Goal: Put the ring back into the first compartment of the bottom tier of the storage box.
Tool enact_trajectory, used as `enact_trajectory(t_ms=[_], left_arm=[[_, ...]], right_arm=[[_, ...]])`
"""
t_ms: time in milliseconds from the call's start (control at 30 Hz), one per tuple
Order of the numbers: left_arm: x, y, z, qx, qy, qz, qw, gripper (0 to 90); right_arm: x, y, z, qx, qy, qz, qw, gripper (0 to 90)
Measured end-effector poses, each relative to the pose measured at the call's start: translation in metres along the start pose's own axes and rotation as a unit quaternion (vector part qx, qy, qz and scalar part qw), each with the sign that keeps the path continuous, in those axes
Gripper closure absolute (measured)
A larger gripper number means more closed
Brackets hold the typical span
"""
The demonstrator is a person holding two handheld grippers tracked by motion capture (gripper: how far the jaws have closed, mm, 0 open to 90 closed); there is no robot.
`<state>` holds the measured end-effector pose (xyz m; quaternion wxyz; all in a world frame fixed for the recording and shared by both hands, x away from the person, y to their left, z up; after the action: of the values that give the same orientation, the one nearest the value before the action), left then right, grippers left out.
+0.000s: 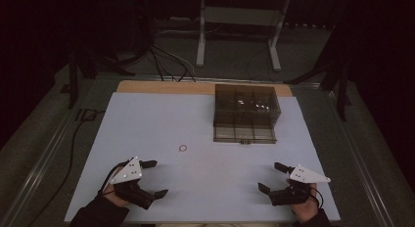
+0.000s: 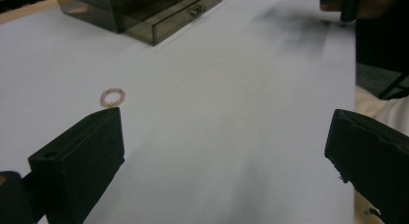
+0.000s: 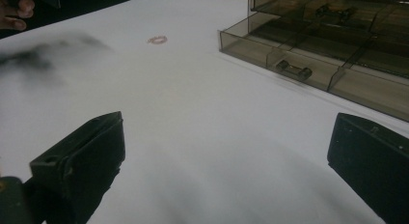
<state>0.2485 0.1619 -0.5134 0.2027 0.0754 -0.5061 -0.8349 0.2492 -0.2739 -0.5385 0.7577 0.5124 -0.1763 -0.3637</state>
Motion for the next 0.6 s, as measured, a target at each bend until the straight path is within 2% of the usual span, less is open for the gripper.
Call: enact_trajectory(t_ms=[67, 233, 367, 500, 600], left_arm=[[0.0, 0.003, 0.0, 0.001, -0.002, -0.005, 1.0, 1.4], [0.0, 0.013, 0.0, 0.004, 0.008, -0.013, 0.9999, 1.4], [-0.003, 0.026, 0.001, 0.017, 0.014, -0.011, 0.9997, 1.4], [-0.005, 0.031, 0.0, 0.019, 0.022, -0.012, 0.9995, 1.4], [-0.007, 0.033, -0.001, 0.019, 0.022, -0.005, 0.9996, 1.5]], right_arm=[[0.0, 0.0, 0.0, 0.0, 0.0, 0.0, 1.0, 0.0], [0.0, -0.001, 0.0, -0.003, -0.003, 0.002, 1.0, 0.0], [-0.001, 0.0, 0.0, -0.001, -0.001, 0.002, 1.0, 0.0], [0.0, -0.001, 0.0, -0.002, -0.002, 0.002, 1.0, 0.0], [0.0, 0.0, 0.0, 0.001, -0.002, 0.002, 1.0, 0.0]])
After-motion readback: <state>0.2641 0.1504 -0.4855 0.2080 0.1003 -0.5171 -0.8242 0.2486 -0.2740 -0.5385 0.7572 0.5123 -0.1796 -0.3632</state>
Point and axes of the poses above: each handheld gripper's, and its own axes: z roughly backward along the jaws, y roughly out of its top, x roughly to its right, the point moved 4 cm from there along -z, roughly forward along the jaws, and after that the axes turned 3 degrees about -y, right-handed, at the moved point
